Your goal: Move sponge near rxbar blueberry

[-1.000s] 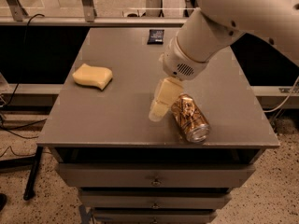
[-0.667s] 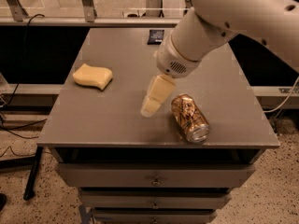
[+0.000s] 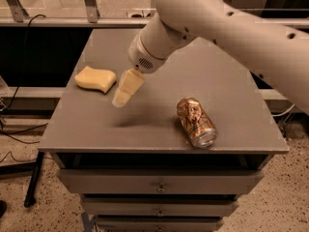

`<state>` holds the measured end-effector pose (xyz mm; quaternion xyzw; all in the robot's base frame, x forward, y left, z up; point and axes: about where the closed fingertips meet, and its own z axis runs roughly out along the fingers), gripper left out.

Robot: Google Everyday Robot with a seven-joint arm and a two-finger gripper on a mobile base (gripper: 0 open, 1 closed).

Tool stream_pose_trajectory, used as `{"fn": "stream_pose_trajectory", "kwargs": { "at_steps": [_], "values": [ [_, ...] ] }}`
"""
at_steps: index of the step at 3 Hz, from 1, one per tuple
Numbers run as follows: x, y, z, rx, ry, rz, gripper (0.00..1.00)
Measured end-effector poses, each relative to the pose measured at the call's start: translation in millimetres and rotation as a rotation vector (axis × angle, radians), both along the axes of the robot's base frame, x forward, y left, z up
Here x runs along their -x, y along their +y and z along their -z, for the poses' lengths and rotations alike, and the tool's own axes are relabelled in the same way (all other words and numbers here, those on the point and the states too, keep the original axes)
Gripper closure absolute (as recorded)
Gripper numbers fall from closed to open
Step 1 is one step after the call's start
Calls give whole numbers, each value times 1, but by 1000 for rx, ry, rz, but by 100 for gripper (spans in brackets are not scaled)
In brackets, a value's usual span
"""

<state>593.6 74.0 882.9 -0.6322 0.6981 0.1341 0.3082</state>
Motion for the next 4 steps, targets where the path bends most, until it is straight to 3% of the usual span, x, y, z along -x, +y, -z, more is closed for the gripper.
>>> {"fn": "stream_pose_trajectory", "kwargs": {
  "at_steps": [2, 4],
  "values": [
    [-32, 56, 27, -63, 0, -3, 0],
    [-54, 76, 42, -99, 48, 47, 41]
  ]
}}
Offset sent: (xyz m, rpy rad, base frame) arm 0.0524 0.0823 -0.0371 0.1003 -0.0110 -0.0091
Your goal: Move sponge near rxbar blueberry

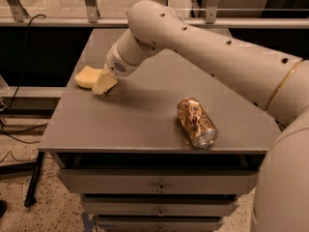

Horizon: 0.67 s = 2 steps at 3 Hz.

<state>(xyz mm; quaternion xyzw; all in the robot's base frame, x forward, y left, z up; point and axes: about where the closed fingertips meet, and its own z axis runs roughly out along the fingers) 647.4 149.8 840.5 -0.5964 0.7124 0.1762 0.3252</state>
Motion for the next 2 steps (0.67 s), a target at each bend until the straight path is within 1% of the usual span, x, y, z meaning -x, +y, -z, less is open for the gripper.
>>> {"fn": "stream_pose_trajectory", "kwargs": {
  "at_steps": [1, 2],
  "values": [
    [-2, 0, -1, -21, 18, 15, 64],
    [-3, -25, -25, -48, -26, 73, 88]
  ]
}}
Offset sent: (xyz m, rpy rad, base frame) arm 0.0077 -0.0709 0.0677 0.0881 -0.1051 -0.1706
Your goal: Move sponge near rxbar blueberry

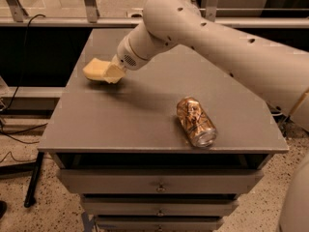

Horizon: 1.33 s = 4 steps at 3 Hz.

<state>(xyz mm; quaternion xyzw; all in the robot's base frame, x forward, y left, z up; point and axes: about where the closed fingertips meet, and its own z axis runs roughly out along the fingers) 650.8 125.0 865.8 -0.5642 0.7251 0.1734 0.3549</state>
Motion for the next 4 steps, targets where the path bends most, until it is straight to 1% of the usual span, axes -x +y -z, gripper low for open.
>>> {"fn": "stream_pose_trajectory", "kwargs": {
  "at_steps": [1, 2, 3, 4],
  "values": [
    [-6, -55, -59, 21, -123, 100, 100],
    [-6, -55, -59, 21, -124, 100, 100],
    [-24, -88, -60, 48, -157, 203, 100],
    [-59, -153, -58, 93, -191, 373, 100]
  ]
}}
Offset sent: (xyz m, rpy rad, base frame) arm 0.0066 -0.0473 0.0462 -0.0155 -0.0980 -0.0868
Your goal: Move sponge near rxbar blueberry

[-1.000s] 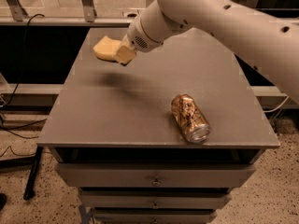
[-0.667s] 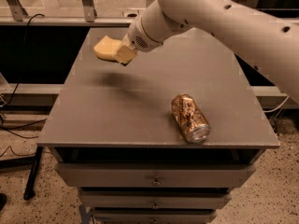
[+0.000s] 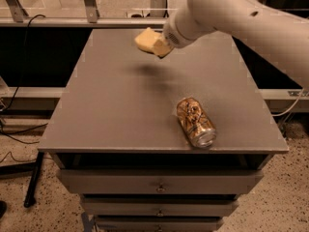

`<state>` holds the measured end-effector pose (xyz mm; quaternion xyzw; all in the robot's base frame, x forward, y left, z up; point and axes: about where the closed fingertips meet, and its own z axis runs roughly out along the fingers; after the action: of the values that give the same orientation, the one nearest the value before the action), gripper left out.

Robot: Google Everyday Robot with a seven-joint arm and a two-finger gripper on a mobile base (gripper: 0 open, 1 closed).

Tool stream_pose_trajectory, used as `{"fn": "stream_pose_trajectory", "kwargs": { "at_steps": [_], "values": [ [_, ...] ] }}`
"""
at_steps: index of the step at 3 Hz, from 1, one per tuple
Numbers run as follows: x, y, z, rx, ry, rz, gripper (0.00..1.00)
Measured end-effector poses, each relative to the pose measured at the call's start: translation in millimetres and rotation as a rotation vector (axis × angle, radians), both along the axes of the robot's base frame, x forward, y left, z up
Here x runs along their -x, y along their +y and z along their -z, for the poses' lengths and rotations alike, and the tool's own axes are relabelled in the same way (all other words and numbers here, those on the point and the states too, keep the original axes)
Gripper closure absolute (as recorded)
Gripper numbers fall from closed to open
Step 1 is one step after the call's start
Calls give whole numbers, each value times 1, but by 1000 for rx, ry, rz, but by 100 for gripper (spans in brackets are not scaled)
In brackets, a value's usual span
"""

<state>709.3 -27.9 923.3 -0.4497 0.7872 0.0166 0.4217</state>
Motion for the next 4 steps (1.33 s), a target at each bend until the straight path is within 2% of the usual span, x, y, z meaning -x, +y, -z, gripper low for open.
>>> {"fn": "stream_pose_trajectory", "kwargs": {
  "at_steps": [1, 2, 3, 4],
  "values": [
    [-39, -60, 8, 25, -17, 140, 100],
    [-74, -97, 22, 41, -2, 211, 100],
    [-106, -125, 34, 47, 18, 256, 100],
    [-122, -133, 42, 40, 30, 258, 100]
  ]
}}
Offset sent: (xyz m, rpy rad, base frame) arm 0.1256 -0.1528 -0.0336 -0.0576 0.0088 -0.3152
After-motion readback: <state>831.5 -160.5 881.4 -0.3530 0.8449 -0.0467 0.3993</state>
